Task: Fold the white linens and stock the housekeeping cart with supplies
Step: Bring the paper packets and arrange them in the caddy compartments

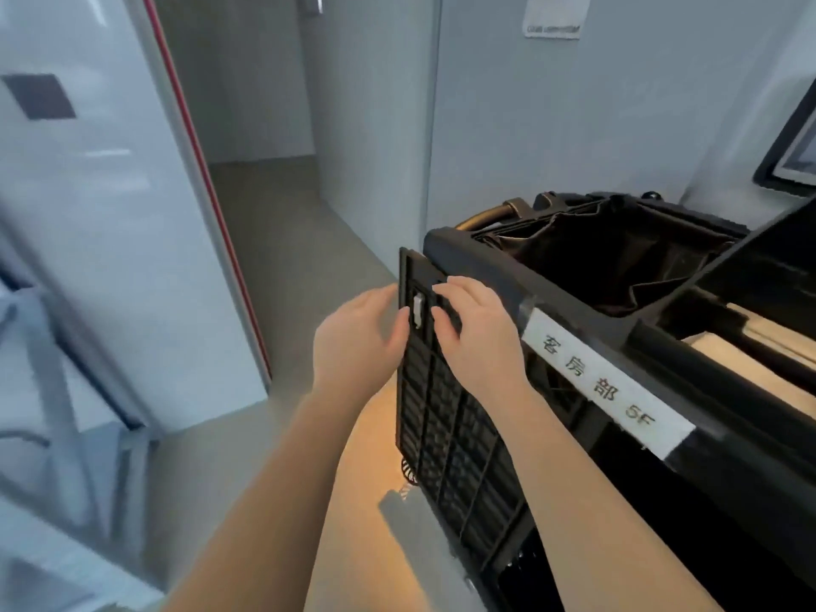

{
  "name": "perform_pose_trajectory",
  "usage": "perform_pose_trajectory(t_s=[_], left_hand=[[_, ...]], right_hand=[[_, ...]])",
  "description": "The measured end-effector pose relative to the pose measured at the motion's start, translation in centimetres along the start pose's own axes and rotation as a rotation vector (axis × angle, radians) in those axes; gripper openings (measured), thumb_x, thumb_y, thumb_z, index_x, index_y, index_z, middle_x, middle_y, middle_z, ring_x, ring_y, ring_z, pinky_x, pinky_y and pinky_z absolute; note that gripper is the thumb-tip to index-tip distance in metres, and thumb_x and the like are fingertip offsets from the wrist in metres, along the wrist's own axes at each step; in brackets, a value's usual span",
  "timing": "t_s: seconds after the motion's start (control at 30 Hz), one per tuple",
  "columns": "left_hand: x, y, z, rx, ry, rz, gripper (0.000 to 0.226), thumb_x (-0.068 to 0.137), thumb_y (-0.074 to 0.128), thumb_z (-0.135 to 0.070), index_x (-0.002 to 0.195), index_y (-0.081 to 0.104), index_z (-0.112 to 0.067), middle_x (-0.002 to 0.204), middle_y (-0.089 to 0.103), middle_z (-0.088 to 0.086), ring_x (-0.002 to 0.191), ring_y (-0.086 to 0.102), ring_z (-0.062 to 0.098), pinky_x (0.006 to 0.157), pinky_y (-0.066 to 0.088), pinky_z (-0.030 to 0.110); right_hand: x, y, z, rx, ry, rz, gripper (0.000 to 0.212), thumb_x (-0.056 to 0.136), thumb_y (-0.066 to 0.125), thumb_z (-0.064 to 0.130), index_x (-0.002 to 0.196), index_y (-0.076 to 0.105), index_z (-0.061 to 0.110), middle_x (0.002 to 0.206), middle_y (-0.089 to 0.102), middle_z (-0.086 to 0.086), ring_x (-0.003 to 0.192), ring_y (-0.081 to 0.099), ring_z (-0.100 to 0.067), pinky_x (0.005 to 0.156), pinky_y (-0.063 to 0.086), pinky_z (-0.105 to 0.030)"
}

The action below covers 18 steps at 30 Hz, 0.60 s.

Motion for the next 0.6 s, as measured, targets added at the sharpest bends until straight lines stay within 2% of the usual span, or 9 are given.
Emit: perform_pose_trajectory(t_s=[0.1,0.23,0.37,0.53,0.6], left_hand=[[-3.8,-2.9,4.5,0.099,-0.172,-0.017,0.038,0.092,0.057,-0.035,0.126,0.061,-0.018,0.121,0.066,0.003,0.108,0.062,0.023,0.088,0.048,0.034],[-9.8,-7.2,10.2,0.148,-0.391,-0.035,0.040,0.094,0.054,-0.035,0.130,0.058,-0.019,0.125,0.064,0.002,0.113,0.059,0.023,0.090,0.046,0.033],[-16.5,-12.0,14.7,0.237,-0.592,-0.080,0.042,0.095,0.049,-0.038,0.135,0.053,-0.023,0.132,0.059,-0.001,0.115,0.057,0.022,0.086,0.045,0.033],[-25.3,-18.6,18.9,0.340,-0.835,-0.167,0.041,0.095,0.050,-0.036,0.133,0.055,-0.023,0.129,0.060,0.000,0.112,0.058,0.024,0.085,0.046,0.035],[-29.1,-21.4,20.4,0.367,-0.931,-0.209,0.042,0.095,0.051,-0.037,0.134,0.054,-0.024,0.131,0.059,-0.001,0.116,0.056,0.023,0.087,0.045,0.034]], right_hand=[[-1.7,4.3,2.7,0.055,-0.067,0.133,0.031,0.095,0.055,0.020,0.123,0.063,0.010,0.131,0.057,-0.005,0.124,0.048,-0.019,0.103,0.039,-0.037],[-4.4,10.1,7.2,0.126,-0.149,0.323,0.033,0.099,0.049,0.024,0.128,0.059,0.013,0.136,0.052,-0.004,0.128,0.043,-0.018,0.105,0.033,-0.031],[-7.4,14.8,12.5,0.237,-0.235,0.448,0.031,0.097,0.050,0.019,0.126,0.060,0.012,0.133,0.054,-0.003,0.122,0.047,-0.018,0.096,0.034,-0.025],[-12.0,19.7,20.4,0.334,-0.375,0.589,0.027,0.094,0.055,0.013,0.119,0.064,0.007,0.126,0.059,-0.009,0.116,0.054,-0.026,0.096,0.042,-0.034],[-14.4,21.4,24.0,0.362,-0.422,0.651,0.028,0.094,0.055,0.014,0.120,0.064,0.007,0.125,0.060,-0.009,0.115,0.054,-0.026,0.097,0.041,-0.032]])
Point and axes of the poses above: each hand's wrist, its own x-axis towards the middle knuckle, its own y-axis out of the palm, z = x × y, the point moved 1 cm from there along x, towards the middle knuckle
